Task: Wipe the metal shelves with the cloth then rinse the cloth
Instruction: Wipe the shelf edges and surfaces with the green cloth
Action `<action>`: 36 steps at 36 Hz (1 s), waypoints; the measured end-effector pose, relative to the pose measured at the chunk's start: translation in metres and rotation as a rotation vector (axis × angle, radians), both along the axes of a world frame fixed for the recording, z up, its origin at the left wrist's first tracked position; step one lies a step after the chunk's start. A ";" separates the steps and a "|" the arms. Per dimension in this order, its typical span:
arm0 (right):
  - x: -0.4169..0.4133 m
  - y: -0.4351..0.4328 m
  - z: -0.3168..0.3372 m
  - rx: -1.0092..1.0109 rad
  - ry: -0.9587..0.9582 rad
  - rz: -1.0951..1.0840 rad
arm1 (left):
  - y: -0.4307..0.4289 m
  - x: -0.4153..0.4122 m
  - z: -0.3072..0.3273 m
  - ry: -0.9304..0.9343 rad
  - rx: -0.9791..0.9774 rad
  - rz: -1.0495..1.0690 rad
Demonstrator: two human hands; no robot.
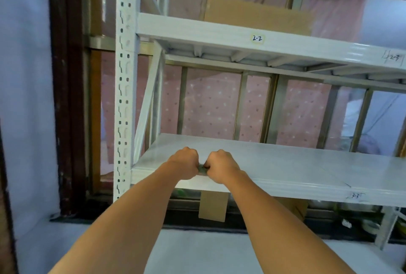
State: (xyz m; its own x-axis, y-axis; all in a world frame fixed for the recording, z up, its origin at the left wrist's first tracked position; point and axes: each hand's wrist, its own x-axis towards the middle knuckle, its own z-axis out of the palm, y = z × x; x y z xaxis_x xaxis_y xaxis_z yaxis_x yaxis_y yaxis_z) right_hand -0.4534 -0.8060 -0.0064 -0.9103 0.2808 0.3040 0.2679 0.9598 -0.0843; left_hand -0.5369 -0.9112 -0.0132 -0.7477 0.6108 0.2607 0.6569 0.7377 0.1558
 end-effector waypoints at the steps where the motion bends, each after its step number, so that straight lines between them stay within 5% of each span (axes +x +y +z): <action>1: -0.002 0.000 0.000 0.002 0.000 0.005 | -0.001 -0.001 0.002 -0.003 -0.001 0.015; 36: -0.279 0.123 -0.001 -0.036 0.053 0.050 | 0.121 -0.255 0.018 0.040 -0.079 0.097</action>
State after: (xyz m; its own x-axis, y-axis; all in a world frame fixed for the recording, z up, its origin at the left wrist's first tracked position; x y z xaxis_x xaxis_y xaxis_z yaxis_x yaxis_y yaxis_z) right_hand -0.7325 -0.6828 -0.0076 -0.9065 0.2467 0.3428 0.2135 0.9680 -0.1319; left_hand -0.7923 -0.7898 0.0051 -0.7943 0.5558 0.2455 0.5863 0.8070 0.0700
